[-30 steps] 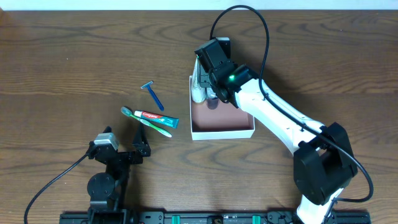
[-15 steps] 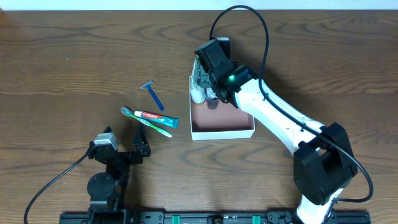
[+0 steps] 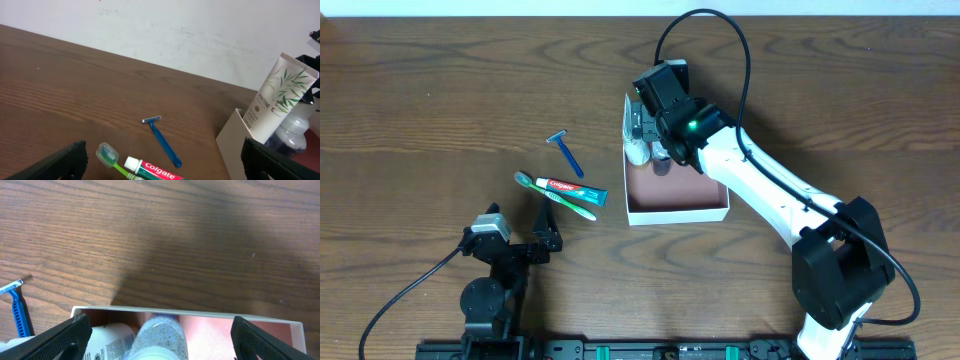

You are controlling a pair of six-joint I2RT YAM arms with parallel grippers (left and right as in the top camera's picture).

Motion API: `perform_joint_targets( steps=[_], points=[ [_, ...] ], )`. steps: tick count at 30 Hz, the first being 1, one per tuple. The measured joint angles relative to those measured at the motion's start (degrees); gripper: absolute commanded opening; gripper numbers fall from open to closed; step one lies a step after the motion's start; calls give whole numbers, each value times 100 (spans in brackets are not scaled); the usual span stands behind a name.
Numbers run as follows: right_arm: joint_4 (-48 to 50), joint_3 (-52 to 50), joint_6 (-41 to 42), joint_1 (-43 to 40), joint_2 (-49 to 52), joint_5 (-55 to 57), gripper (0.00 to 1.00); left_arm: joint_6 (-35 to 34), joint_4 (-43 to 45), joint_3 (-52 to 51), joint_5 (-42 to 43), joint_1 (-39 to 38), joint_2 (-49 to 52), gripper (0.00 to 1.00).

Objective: Pack container
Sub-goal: 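Lower the pump bottle into the box beside the tube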

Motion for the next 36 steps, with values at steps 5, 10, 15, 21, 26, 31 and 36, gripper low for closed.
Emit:
perform_joint_targets(
  steps=[5,10,15,21,26,31,36],
  points=[
    [15,0,-4,0,0,0,92,0,2,0,2,0,0,98],
    [146,0,-101,0,0,-2,92,0,0,0,0,0,0,98],
    [240,0,-195,0,0,-74,92,0,0,0,0,0,0,98],
    [387,0,-321,0,0,-177,92,0,2,0,0,0,0,98],
    [424,0,-400,0,0,-199,92,0,0,0,0,0,0,98],
    [562,0,-494,0,0,-203,93,0,2,0,2,-2,0,98],
    [730,0,-603,-2,0,-212,92,0,2,0,0,0,0,98]
  ],
)
